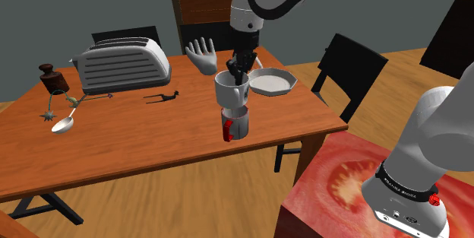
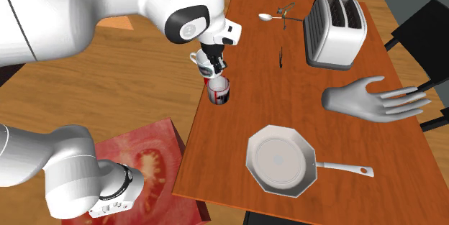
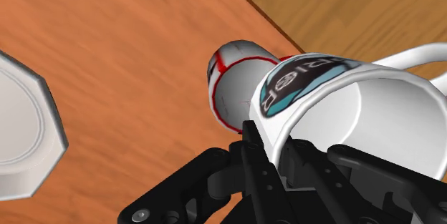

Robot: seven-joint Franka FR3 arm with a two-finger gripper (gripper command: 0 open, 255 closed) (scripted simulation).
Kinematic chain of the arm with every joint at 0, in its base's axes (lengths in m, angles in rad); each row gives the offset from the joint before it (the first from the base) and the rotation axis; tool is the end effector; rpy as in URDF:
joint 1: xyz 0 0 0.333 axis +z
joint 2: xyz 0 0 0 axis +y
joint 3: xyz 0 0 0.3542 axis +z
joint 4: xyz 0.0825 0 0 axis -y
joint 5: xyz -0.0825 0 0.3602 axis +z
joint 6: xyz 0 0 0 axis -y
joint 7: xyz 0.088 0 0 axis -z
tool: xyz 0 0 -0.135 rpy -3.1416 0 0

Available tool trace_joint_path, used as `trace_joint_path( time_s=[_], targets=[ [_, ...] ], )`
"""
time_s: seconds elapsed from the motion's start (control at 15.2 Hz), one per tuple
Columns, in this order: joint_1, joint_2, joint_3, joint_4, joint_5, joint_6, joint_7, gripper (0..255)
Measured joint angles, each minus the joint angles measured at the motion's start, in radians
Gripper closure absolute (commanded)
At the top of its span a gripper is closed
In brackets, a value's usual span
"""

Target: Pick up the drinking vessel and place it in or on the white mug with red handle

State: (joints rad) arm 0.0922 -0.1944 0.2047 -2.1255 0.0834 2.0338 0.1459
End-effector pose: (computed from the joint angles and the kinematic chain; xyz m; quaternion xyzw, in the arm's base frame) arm 0.4563 0.1525 0.5194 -0.9969 -0.0577 -0.0444 0.0289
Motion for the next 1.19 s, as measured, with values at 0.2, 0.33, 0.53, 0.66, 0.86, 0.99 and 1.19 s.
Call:
trace_joint_path(
  time_s=[0.2,0.33,0.53,0.66,0.86,0.99,1.19],
  targets=[
    [0.000,0.005,0.001,-0.035,0.001,0.040,-0.002,255],
    [0.000,0.016,0.002,-0.051,-0.001,0.066,-0.002,255],
    [0.002,0.024,0.005,-0.085,0.000,0.108,-0.001,255],
    [0.002,0.034,0.007,-0.102,-0.001,0.135,0.001,255],
    [0.002,0.044,0.007,-0.121,-0.002,0.164,-0.001,255],
    [0.002,0.045,0.007,-0.120,-0.002,0.166,0.000,255],
    [0.002,0.046,0.007,-0.120,-0.003,0.167,0.000,255]
  ],
)
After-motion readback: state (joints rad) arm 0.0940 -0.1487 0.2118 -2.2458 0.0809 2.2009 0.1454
